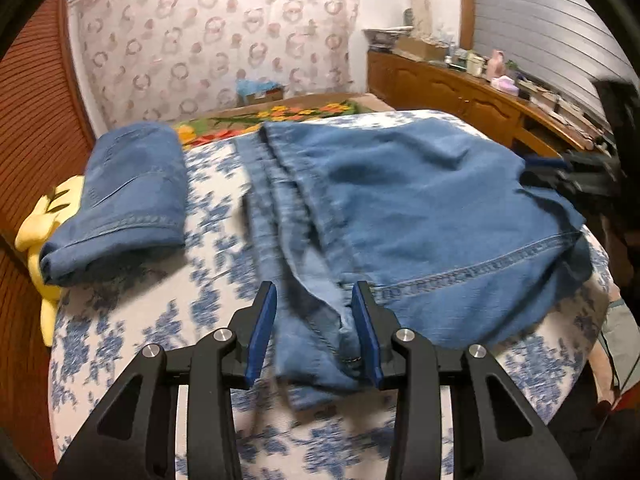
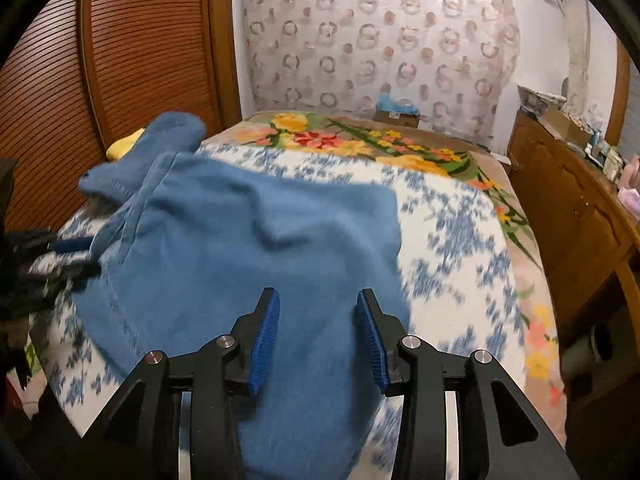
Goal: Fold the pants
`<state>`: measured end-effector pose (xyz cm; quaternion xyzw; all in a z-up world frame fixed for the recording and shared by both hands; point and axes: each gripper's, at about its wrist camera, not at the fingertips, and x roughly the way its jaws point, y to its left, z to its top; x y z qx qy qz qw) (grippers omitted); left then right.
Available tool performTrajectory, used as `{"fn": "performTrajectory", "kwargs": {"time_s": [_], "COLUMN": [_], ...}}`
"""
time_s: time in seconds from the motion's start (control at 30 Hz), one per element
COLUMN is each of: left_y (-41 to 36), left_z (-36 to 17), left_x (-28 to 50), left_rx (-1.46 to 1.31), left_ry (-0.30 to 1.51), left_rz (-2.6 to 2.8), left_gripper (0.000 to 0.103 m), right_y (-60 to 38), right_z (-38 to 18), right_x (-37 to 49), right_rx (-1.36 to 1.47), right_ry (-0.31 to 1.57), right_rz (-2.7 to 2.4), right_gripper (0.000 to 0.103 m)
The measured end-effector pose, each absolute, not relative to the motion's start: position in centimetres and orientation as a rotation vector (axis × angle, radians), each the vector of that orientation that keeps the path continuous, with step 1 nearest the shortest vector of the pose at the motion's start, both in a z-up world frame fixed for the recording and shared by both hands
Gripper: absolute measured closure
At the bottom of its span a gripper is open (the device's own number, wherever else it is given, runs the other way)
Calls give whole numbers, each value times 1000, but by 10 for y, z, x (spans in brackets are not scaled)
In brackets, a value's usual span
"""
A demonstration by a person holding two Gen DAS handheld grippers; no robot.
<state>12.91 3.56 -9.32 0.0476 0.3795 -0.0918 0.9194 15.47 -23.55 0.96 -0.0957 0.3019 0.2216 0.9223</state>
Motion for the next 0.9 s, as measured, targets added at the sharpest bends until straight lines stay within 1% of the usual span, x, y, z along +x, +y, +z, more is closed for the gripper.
{"fn": "performTrajectory", "kwargs": {"time_s": [0.27,0.47,0.57,0.67,0.77,0.9], "left_y": [61,47,34,17,10,7], "left_z": [-92,-74,-65,-64,-64,-70], "left_x": [120,109,106,109,110,117], "left_rx": [59,56,58,86,99,118], "left_ry": [782,717,686,686,683,708], "left_rz": [-139,-188,-246,-284,-305,-299], "left_gripper": [62,62,62,63,65,65], "right_y": [-260,-257,-248,-238,-233,-235], "right_z": [2,-4,-8,-14,-18,-19], "right_x": [133,111,111,105,105,105], "right_rx": [-171,-174,-180,-197,-214,-211], "right_ry": [614,609,595,578,565,557], "right_rz": [455,413,392,372,359,359], "right_gripper": [61,61,58,56,56,56]}}
